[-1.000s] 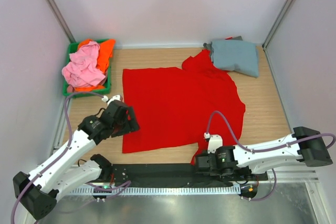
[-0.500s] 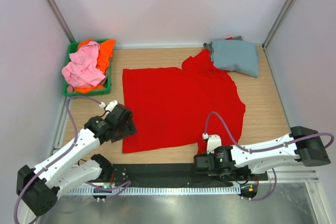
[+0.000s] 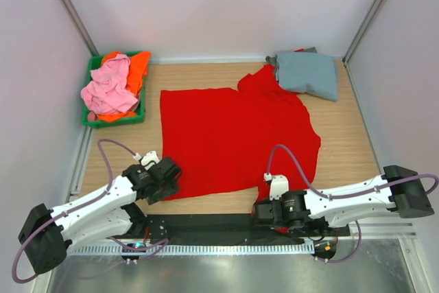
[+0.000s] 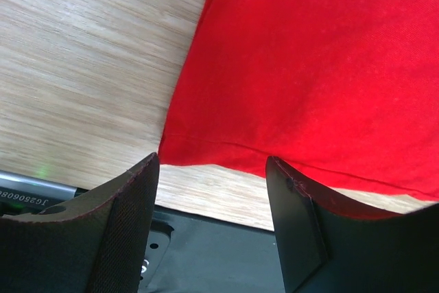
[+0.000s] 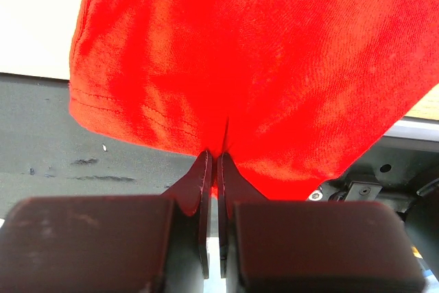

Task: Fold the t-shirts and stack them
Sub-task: Fold the tshirt

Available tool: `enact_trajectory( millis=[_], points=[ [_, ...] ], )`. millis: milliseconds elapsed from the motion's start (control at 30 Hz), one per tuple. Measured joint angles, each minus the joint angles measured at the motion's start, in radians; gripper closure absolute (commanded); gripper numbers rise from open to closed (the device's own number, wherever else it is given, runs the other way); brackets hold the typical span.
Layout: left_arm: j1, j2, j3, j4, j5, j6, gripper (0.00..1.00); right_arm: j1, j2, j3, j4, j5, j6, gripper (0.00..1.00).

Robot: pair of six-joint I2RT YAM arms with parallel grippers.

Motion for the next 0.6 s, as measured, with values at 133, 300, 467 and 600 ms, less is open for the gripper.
enact_trajectory(
  millis=[133,300,467,600],
  points=[
    [-0.004,0.000,-0.031,0.016,-0.009,-0.021,0.37,0.000,0.000,-0.003,0.001,0.002,0.000,0.99],
    [-0.006,0.001,-0.053,0.021,-0.020,-0.036,0.41,0.000,0.000,-0.004,0.003,0.002,0.000,0.99],
    [-0.018,0.013,-0.053,0.034,-0.025,-0.042,0.47,0.000,0.000,-0.004,0.002,0.002,0.000,0.99],
    [-0.030,0.017,-0.053,0.039,-0.039,-0.047,0.62,0.000,0.000,-0.003,0.002,0.002,0.000,0.99]
  ],
)
